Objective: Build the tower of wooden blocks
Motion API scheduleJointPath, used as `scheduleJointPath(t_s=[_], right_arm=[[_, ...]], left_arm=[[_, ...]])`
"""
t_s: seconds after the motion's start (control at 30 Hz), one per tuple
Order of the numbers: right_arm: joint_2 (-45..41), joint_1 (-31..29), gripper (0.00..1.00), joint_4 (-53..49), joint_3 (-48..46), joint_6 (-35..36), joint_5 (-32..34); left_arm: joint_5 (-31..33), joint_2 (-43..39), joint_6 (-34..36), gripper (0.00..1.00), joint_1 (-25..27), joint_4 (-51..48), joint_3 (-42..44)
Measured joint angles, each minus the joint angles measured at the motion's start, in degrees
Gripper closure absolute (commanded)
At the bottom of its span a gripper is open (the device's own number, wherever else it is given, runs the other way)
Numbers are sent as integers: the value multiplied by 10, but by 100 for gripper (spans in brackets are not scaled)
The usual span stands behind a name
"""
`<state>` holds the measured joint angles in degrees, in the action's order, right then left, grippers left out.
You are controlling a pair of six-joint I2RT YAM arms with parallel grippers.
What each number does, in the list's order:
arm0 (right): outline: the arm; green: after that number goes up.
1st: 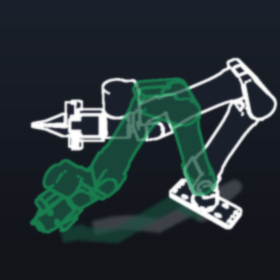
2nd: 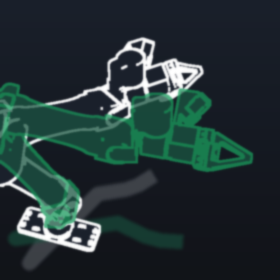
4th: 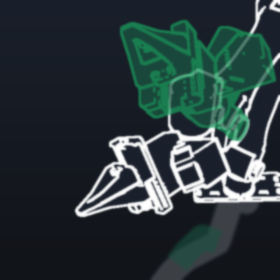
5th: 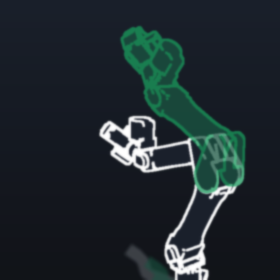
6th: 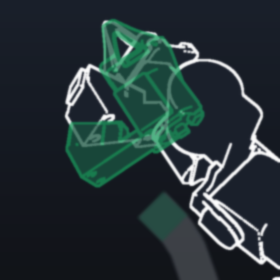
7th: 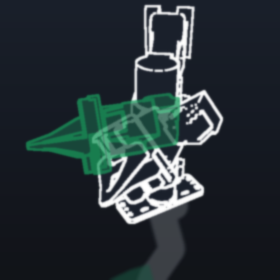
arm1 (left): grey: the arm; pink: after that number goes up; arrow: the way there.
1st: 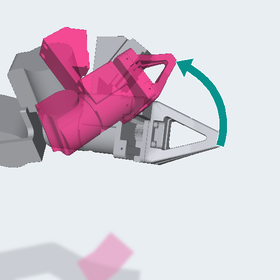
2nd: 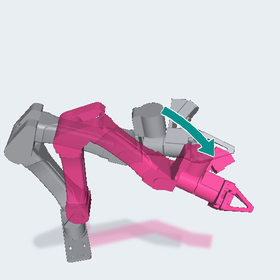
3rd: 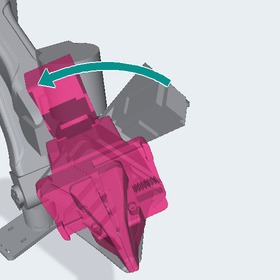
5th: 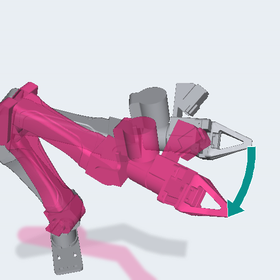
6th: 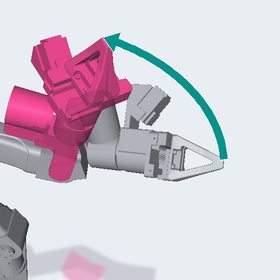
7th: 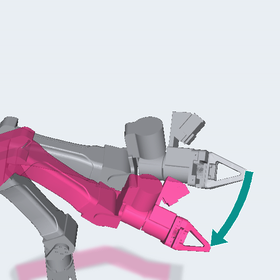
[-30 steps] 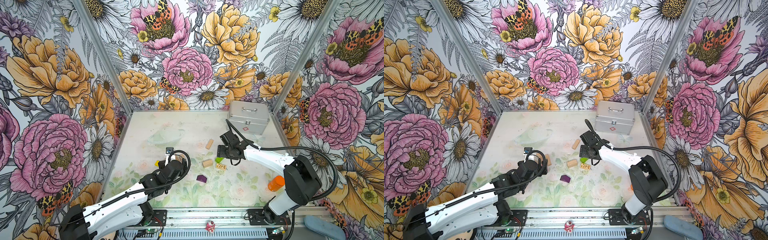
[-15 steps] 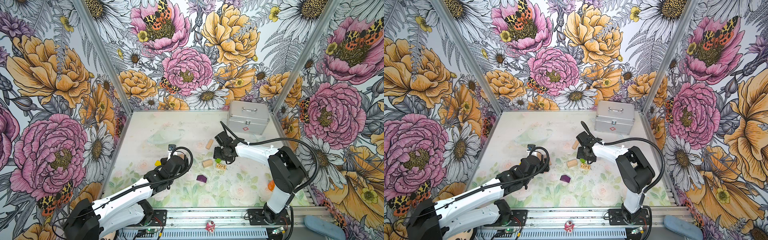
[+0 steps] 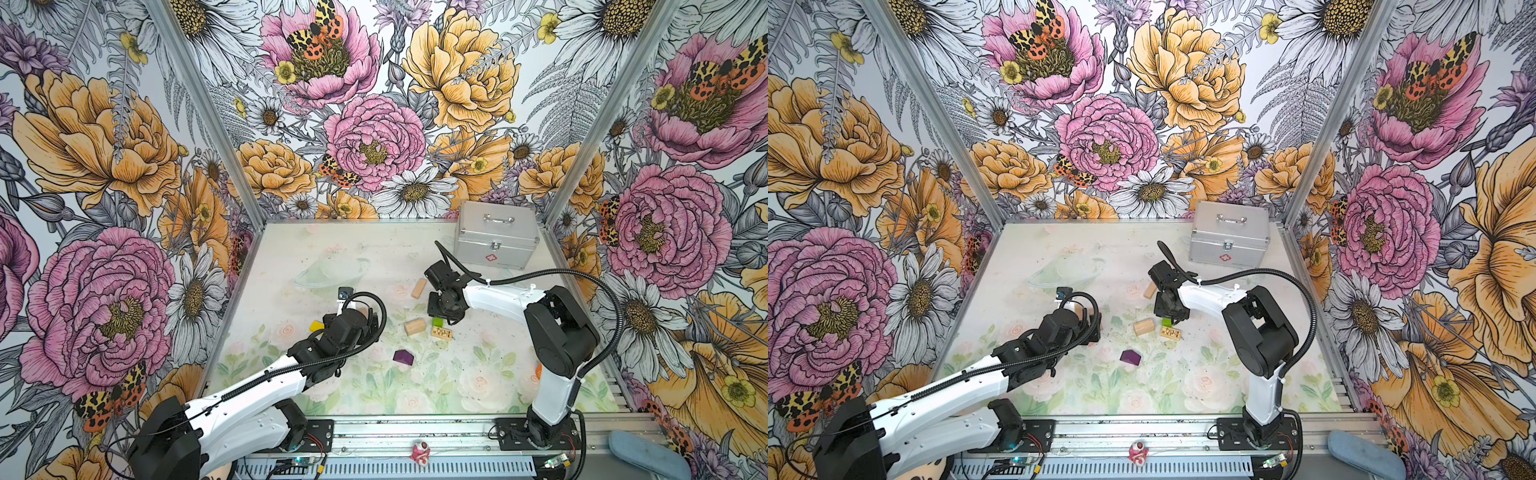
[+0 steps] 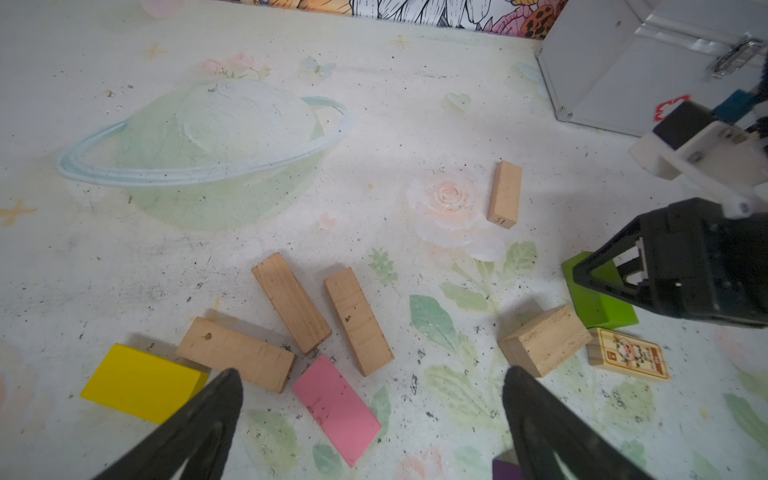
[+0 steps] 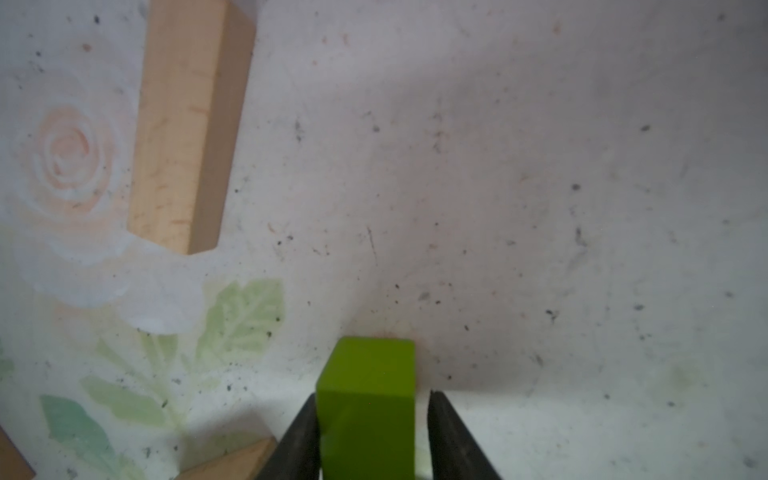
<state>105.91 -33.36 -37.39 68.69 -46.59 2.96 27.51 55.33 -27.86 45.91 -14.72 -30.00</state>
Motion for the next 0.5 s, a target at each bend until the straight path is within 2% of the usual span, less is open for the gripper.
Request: scheduleJointPath(t_s=[0.4, 0.5], right_arm=[[-45, 64, 62, -37, -36, 21, 45], [-57, 82, 58, -43, -47, 31, 57]], left_arm=[[-2, -30, 0, 1, -4, 0, 0], [-2, -35, 0, 1, -4, -1, 1]])
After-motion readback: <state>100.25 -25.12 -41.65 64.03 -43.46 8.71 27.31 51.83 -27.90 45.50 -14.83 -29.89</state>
